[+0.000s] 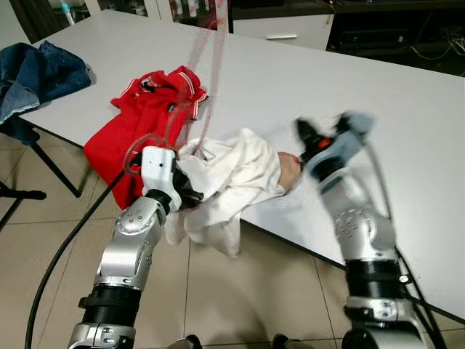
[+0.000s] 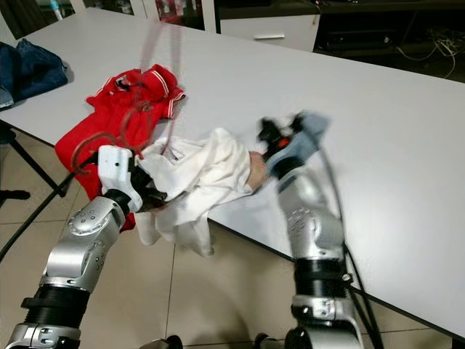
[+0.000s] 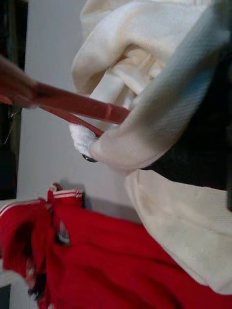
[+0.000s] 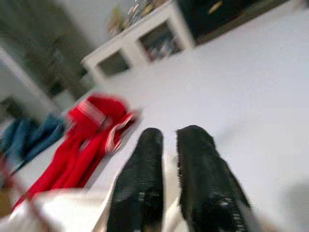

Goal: Hang hanger

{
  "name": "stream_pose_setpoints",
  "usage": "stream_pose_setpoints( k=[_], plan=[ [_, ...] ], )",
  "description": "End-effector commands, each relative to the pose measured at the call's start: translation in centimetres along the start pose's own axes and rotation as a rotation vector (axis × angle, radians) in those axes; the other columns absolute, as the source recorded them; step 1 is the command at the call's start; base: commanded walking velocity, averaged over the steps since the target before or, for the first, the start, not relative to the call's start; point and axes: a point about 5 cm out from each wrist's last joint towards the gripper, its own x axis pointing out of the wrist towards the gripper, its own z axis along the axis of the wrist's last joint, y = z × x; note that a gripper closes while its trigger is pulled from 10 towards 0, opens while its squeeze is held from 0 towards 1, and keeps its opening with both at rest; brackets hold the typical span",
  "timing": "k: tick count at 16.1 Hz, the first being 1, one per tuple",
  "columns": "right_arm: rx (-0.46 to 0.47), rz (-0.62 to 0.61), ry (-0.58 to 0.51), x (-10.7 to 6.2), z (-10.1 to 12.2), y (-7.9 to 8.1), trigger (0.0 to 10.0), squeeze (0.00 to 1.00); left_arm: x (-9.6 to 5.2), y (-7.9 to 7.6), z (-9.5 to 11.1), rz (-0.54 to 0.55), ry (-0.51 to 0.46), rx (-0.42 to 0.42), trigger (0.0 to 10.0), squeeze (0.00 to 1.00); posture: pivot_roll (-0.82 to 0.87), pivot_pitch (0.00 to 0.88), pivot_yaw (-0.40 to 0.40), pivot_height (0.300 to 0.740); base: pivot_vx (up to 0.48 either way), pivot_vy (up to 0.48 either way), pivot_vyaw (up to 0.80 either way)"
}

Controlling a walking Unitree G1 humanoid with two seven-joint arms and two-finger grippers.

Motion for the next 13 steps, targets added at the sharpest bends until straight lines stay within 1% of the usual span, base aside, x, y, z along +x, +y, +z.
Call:
stream_pose_setpoints(
  k=[1,2,3,4,5,6,7,8,9,10,11,13],
  plan=[
    [0.0,0.05,0.013,0.0,-0.1,1.0,10.0,1.0,-0.9,0.7,-3.4,0.053,0.146,-0.038,10.0,0.0,0.06,0.142,0.052,0.74,0.0,0.0,0.0],
    [0.002,0.064,0.033,0.1,-0.5,1.6,10.0,1.0,-0.8,0.7,-3.6,0.057,0.151,-0.038,10.0,0.0,0.06,0.144,0.053,0.74,0.0,0.0,0.0],
    [0.027,0.081,0.055,0.2,-0.8,2.2,10.0,1.0,-0.8,0.6,-3.8,0.061,0.155,-0.042,10.0,0.0,0.06,0.144,0.053,0.74,0.0,0.0,0.0],
    [0.039,0.093,0.067,0.4,-1.0,2.7,10.0,0.7,-0.8,0.5,-3.9,0.059,0.156,-0.043,10.0,0.0,0.06,0.144,0.053,0.74,0.0,0.0,0.0],
    [0.055,0.108,0.083,0.6,-1.2,3.4,10.0,0.53,-0.8,0.3,-4.1,0.055,0.159,-0.045,10.0,0.0,0.06,0.144,0.053,0.74,0.0,0.0,0.0],
    [0.073,0.115,0.097,0.8,-1.5,4.0,10.0,0.43,-0.7,0.1,-4.3,0.049,0.162,-0.047,10.0,0.0,0.05,0.146,0.054,0.74,0.0,0.0,0.0],
    [0.084,0.119,0.108,1.0,-1.6,4.3,10.0,0.43,-0.7,0.0,-4.4,0.046,0.164,-0.049,10.0,0.0,0.05,0.146,0.054,0.74,0.0,0.0,0.0],
    [0.101,0.117,0.136,1.5,-2.2,5.1,10.0,0.38,-0.7,-0.4,-4.6,0.039,0.167,-0.05,10.0,0.0,0.06,0.149,0.052,0.74,0.0,0.0,0.0],
    [0.107,0.117,0.15,1.8,-2.6,5.6,10.0,0.53,-0.7,-0.6,-4.8,0.035,0.169,-0.051,10.0,0.0,0.06,0.149,0.051,0.74,0.0,0.0,0.0],
    [0.111,0.118,0.16,1.9,-3.0,5.8,10.0,1.0,-0.9,-0.9,-5.0,0.029,0.173,-0.052,10.0,0.0,0.06,0.15,0.05,0.74,0.0,0.0,0.0],
    [0.099,0.108,0.176,2.0,-3.5,5.6,10.0,1.0,-1.0,-1.2,-5.2,0.02,0.178,-0.047,10.0,0.0,0.06,0.152,0.05,0.74,0.0,0.0,0.0],
    [0.063,0.063,0.215,2.1,-4.7,4.8,10.0,1.0,-1.2,-1.5,-5.5,0.008,0.179,-0.041,10.0,0.0,0.06,0.152,0.05,0.74,0.0,0.0,0.0]
  ],
)
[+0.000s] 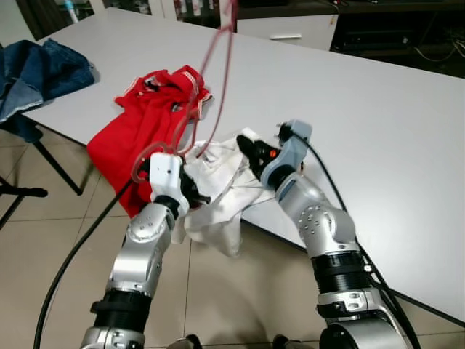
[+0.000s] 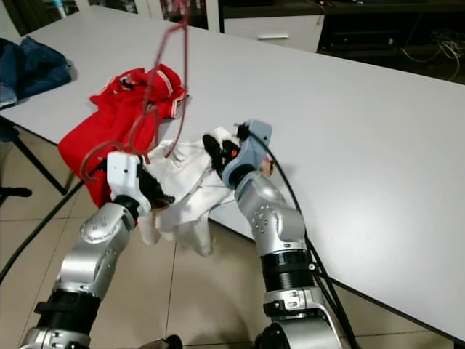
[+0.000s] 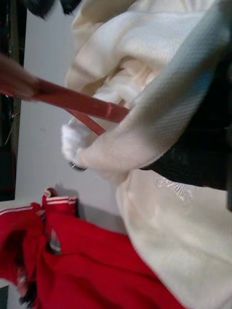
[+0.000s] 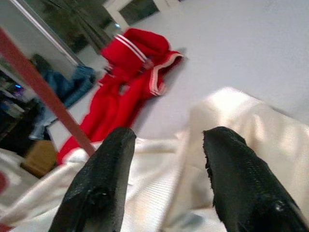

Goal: Hang hanger

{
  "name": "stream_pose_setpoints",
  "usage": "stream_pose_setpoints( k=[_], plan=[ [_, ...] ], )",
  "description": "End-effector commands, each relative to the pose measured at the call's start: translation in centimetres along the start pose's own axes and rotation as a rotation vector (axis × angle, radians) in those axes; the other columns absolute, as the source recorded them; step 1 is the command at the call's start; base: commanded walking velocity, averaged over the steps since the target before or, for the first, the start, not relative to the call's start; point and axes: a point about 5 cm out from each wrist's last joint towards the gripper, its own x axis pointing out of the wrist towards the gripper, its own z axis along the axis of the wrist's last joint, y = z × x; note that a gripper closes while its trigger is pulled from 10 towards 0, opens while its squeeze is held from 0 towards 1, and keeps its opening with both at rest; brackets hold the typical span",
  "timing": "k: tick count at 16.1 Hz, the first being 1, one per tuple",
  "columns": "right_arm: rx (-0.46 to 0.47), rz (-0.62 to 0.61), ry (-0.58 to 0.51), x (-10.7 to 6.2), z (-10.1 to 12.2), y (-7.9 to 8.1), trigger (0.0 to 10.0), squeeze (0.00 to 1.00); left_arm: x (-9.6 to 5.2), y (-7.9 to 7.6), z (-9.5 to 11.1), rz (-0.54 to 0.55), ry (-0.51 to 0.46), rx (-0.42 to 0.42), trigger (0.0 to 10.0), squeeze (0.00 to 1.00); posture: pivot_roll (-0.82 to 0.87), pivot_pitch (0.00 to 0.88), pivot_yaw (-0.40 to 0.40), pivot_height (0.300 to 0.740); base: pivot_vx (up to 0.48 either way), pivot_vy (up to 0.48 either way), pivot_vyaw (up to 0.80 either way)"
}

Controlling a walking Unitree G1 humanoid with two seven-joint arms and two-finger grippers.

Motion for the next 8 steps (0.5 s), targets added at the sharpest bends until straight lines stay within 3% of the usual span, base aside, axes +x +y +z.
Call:
stream_pose_setpoints(
  k=[1,2,3,4,8],
  plan=[
    [-0.021,-0.031,0.035,0.4,-1.1,0.1,10.0,0.92,-1.2,0.0,-3.9,0.017,0.175,-0.035,10.0,0.0,0.06,0.152,0.05,0.74,0.0,0.0,0.0],
    [-0.026,-0.042,0.044,0.5,-1.4,-0.1,10.0,0.32,-1.2,0.0,-3.9,0.019,0.173,-0.035,10.0,0.0,0.06,0.155,0.051,0.74,0.0,0.0,0.0],
    [-0.029,-0.048,0.048,0.5,-1.6,-0.2,10.0,0.09,-1.2,0.0,-3.9,0.02,0.171,-0.036,10.0,0.0,0.06,0.154,0.051,0.74,0.0,0.0,0.0],
    [-0.03,-0.053,0.054,0.7,-2.0,-0.2,10.0,0.0,-1.1,0.1,-3.8,0.023,0.168,-0.034,10.0,0.0,0.07,0.152,0.051,0.74,0.0,0.0,0.0],
    [-0.021,-0.021,0.046,1.4,-1.9,0.8,10.0,0.0,-1.2,0.3,-3.7,0.029,0.16,-0.029,10.0,0.0,0.07,0.149,0.05,0.74,0.0,0.0,0.0]
  ],
)
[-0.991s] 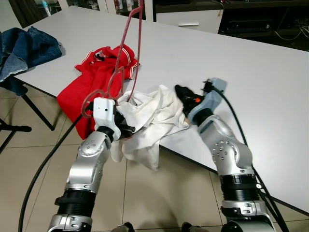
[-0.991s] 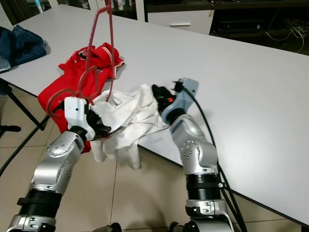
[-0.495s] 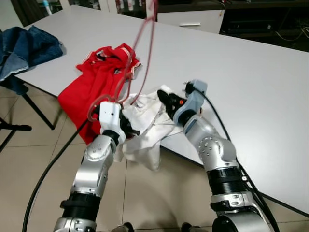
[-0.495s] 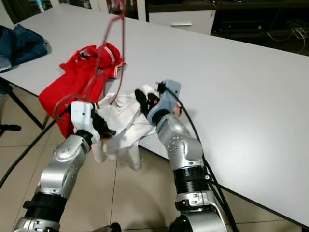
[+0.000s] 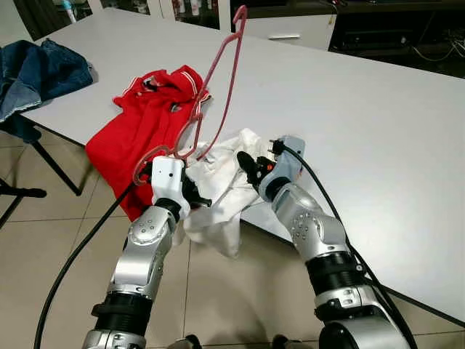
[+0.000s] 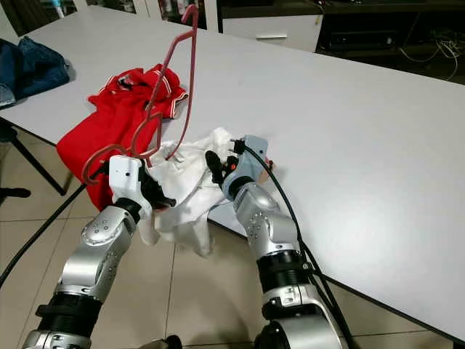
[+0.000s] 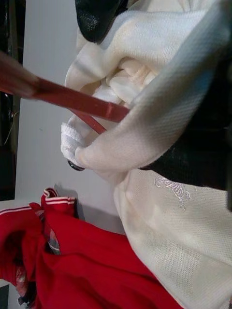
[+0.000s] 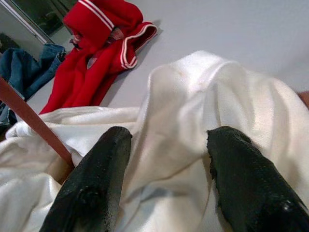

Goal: Hang hanger

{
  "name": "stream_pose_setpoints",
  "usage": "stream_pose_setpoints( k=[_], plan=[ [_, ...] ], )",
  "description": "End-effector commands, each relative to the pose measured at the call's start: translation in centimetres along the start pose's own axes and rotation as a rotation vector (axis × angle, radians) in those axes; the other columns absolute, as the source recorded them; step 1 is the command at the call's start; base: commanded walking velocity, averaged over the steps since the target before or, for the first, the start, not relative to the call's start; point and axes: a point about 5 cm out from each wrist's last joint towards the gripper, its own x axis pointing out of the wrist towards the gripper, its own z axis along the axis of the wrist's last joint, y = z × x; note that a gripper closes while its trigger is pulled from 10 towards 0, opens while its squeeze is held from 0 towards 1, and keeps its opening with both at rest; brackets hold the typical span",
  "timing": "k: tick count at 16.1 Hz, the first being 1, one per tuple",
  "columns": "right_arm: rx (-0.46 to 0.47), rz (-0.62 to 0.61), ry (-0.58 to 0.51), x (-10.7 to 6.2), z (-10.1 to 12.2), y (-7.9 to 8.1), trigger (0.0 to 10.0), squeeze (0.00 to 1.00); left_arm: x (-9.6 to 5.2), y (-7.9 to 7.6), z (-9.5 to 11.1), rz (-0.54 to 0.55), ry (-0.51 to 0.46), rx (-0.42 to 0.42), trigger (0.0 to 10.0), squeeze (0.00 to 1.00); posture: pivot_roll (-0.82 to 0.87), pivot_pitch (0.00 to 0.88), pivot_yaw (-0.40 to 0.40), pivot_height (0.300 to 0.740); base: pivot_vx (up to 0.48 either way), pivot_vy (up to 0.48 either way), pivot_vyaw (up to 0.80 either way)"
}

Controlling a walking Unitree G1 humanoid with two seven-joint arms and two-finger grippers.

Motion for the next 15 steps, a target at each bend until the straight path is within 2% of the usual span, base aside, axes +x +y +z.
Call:
stream_pose_setpoints(
  k=[1,4,15],
  plan=[
    [0.004,0.056,-0.012,0.65,0.31,2.17,10.0,0.0,-1.17,0.44,-3.59,0.025,0.163,-0.035,10.0,0.0,0.07,0.149,0.05,0.74,0.0,0.0,0.0],
    [0.028,0.054,-0.04,0.72,0.95,2.13,10.0,0.0,-1.34,0.52,-3.73,0.029,0.164,-0.035,10.0,0.0,0.08,0.146,0.046,0.74,0.0,0.0,0.0],
    [0.033,0.067,-0.034,0.76,0.82,2.24,10.0,0.0,-1.37,0.51,-3.78,0.029,0.165,-0.034,10.0,0.0,0.08,0.146,0.048,0.74,0.0,0.0,0.0]
  ],
)
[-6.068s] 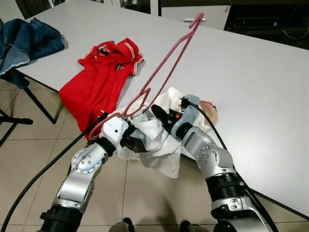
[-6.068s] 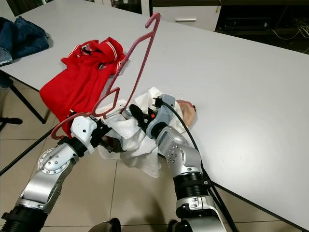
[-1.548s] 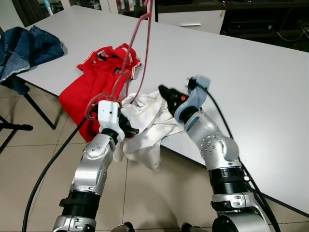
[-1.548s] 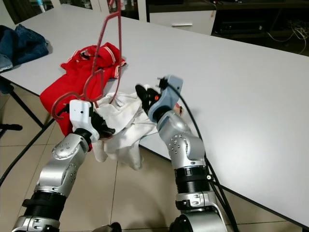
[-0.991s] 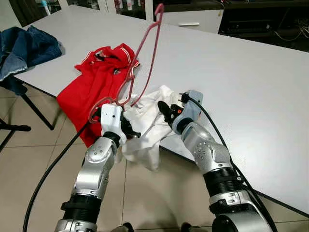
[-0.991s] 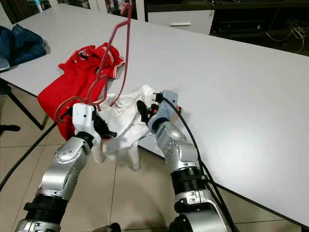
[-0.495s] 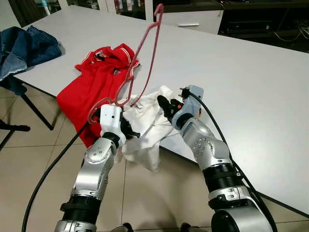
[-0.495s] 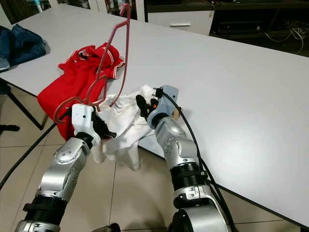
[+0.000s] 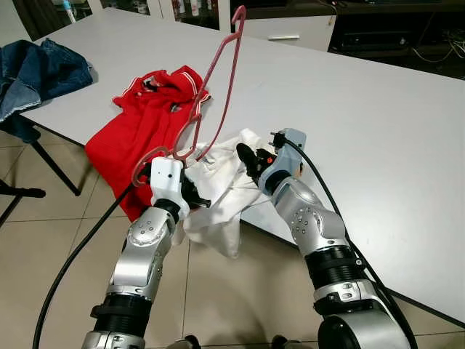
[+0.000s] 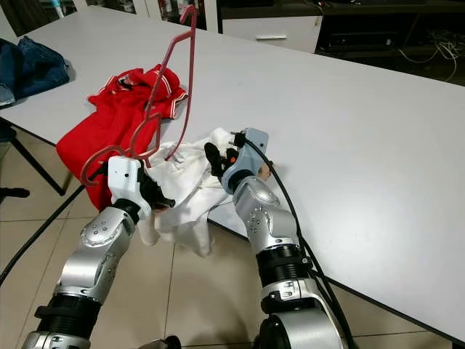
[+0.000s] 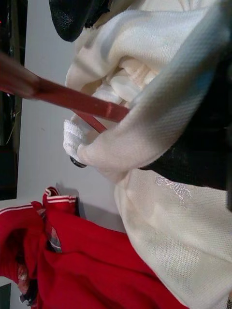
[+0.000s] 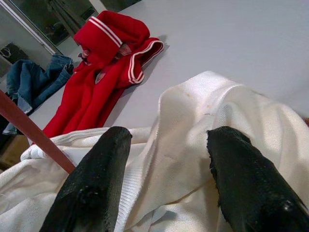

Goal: Hang hanger

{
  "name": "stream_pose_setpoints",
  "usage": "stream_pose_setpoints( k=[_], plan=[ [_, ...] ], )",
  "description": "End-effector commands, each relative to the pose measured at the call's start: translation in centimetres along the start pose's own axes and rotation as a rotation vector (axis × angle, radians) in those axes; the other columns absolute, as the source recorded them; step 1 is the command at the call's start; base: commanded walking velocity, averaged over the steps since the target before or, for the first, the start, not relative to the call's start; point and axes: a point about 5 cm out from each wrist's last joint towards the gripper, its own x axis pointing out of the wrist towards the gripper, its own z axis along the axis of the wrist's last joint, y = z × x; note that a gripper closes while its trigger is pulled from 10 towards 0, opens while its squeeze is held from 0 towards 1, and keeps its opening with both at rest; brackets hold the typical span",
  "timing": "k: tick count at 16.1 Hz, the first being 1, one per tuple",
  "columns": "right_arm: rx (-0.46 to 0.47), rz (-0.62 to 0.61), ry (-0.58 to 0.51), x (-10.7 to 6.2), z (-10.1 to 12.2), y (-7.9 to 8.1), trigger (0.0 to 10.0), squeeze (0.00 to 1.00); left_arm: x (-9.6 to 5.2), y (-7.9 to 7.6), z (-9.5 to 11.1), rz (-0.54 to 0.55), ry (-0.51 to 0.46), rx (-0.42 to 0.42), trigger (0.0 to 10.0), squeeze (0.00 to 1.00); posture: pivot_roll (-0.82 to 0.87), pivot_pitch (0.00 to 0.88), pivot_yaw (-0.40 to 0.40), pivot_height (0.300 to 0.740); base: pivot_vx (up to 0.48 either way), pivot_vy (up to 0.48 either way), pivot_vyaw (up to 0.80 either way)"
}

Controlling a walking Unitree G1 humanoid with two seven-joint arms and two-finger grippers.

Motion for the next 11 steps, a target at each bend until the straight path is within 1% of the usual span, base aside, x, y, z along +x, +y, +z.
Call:
stream_pose_setpoints(
  k=[1,6,7,8,9,11],
  plan=[
    [0.027,0.048,0.001,0.6,-0.1,1.9,10.0,0.0,-1.2,0.4,-3.7,0.026,0.171,-0.037,10.0,0.0,0.08,0.146,0.048,0.74,0.0,0.0,0.0],
    [0.027,0.048,0.001,0.6,-0.1,1.9,10.0,0.0,-1.2,0.4,-3.7,0.026,0.171,-0.037,10.0,0.0,0.08,0.146,0.048,0.74,0.0,0.0,0.0],
    [0.031,0.063,0.013,0.6,-0.3,2.1,10.0,0.0,-1.3,0.4,-3.8,0.026,0.172,-0.036,10.0,0.0,0.07,0.147,0.046,0.74,0.0,0.0,0.0],
    [0.01,0.084,0.096,0.2,-2.5,1.8,10.0,0.0,-1.5,0.3,-4.0,0.018,0.177,-0.011,10.0,0.0,0.07,0.149,0.045,0.74,0.0,0.0,0.0],
    [0.0,0.087,0.129,0.1,-3.4,1.7,10.0,0.0,-1.5,0.2,-4.0,0.011,0.177,0.0,10.0,0.0,0.07,0.144,0.046,0.74,0.0,0.0,0.0],
    [0.001,0.099,0.13,0.4,-3.4,2.2,10.0,0.0,-1.2,0.0,-3.8,0.0,0.17,0.008,10.0,0.0,0.07,0.14,0.047,0.74,0.0,0.0,0.0]
  ],
)
